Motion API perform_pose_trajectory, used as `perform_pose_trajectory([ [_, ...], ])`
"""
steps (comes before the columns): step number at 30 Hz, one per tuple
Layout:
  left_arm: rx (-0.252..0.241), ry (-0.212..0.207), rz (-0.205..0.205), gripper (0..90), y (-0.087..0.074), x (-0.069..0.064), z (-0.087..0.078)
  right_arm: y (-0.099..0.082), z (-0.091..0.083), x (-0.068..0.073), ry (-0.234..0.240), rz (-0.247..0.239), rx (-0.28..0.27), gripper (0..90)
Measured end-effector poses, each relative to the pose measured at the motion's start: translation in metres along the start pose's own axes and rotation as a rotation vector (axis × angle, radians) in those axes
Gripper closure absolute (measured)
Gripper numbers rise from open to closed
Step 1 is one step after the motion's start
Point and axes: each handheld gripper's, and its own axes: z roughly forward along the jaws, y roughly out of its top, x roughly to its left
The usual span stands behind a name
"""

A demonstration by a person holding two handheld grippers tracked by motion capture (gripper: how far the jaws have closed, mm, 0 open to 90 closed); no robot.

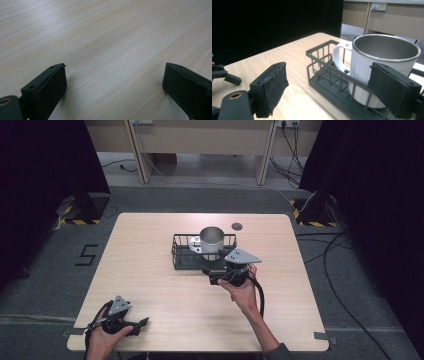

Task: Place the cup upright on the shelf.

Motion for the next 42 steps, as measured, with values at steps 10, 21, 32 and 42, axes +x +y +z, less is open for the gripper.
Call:
perform_pose_trajectory([
  [10, 0.0, 0.0, 0.0, 4.7, 0.0, 0.0, 0.0, -0.01, -0.006, 0.008, 0.006, -0.002, 0.006, 15.2],
  [21, 0.0, 0.0, 0.0, 4.7, 0.0, 0.0, 0.0, -0.02, -0.011, 0.015, 0.006, -0.007, 0.018, 15.3],
  [32, 0.0, 0.0, 0.0, 4.7, 0.0, 0.0, 0.0, -0.031, -0.015, 0.023, 0.004, -0.023, 0.035, 15.3],
  [42, -0.001, -0.001, -0.001, 4.7, 0.0, 0.0, 0.0, -0.046, -0.022, 0.026, -0.003, -0.035, 0.078, 15.2],
])
